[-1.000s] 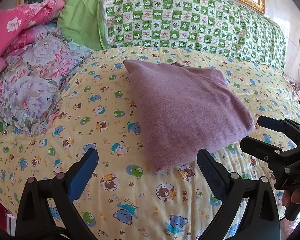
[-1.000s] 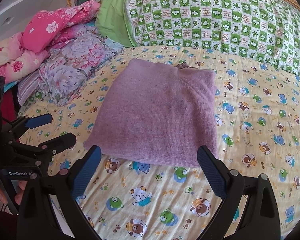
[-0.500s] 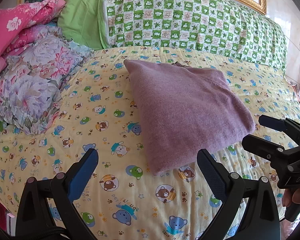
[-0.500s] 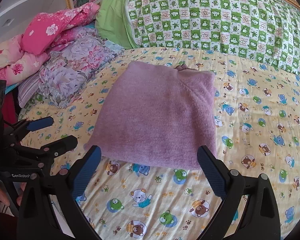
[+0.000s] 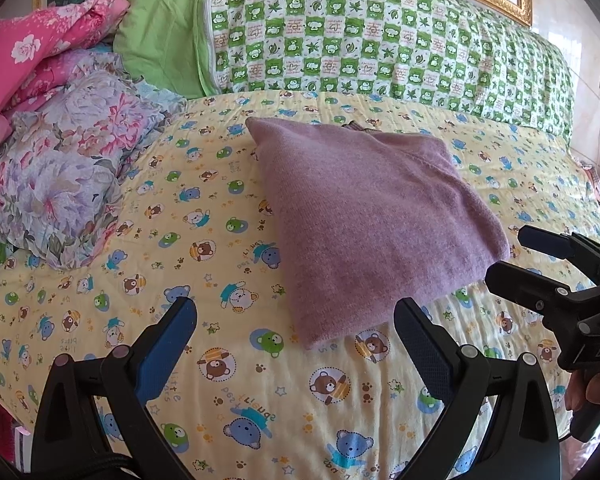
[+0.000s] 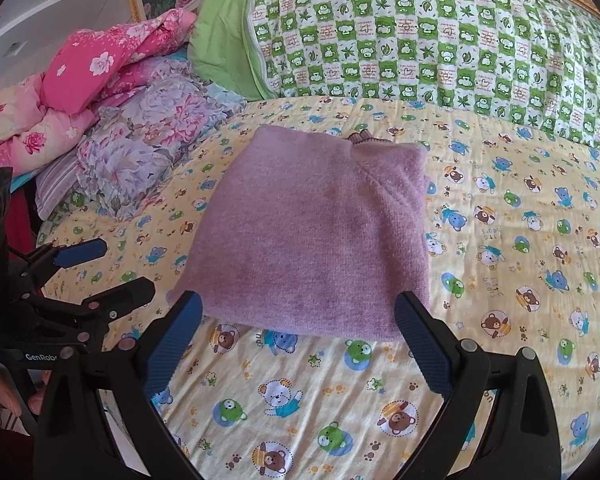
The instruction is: Fold small clothes
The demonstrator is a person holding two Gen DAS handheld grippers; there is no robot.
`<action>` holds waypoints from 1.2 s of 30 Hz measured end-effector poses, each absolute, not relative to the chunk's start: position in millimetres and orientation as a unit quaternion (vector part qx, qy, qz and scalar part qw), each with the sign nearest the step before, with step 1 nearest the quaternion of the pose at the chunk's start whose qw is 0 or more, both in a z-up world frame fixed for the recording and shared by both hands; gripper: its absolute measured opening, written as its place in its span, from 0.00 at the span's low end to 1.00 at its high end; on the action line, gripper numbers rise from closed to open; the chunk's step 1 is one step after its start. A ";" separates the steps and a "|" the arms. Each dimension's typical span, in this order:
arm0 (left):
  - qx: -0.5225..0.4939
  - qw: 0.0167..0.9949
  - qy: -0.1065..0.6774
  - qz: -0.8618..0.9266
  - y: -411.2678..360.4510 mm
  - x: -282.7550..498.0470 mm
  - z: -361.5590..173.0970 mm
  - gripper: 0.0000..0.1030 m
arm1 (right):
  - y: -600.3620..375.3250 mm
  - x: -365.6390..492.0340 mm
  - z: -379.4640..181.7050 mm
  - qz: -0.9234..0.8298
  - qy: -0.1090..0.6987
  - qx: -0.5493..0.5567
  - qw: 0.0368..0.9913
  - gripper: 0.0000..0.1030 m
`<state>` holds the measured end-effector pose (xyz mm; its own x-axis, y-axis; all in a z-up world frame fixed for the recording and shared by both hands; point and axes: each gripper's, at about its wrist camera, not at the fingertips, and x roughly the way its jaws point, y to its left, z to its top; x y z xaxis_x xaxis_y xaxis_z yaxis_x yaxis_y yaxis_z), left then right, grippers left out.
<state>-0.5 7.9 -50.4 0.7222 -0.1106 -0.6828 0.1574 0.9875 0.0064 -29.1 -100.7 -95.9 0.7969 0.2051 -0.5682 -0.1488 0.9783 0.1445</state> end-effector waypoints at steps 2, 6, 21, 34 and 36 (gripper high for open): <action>0.033 0.927 0.366 -0.073 7.3 -0.2 -50.7 0.96 | -100.7 -29.6 -95.9 0.091 0.304 0.049 0.947 0.94; 0.033 0.927 0.367 -0.073 6.9 -0.3 -50.2 0.96 | -101.2 -29.4 -94.8 0.090 0.302 0.051 0.948 0.94; 0.040 0.929 0.362 -0.073 7.2 8.6 -41.8 0.96 | -98.7 -22.0 -86.4 0.086 0.289 0.056 0.952 0.94; 0.023 0.934 0.351 -0.055 12.5 31.5 -27.2 0.96 | -109.5 -10.7 -82.4 0.074 0.288 0.066 0.952 0.94; 0.019 0.933 0.357 -0.050 13.3 35.6 -27.4 0.96 | -111.3 -8.8 -83.0 0.073 0.291 0.068 0.952 0.94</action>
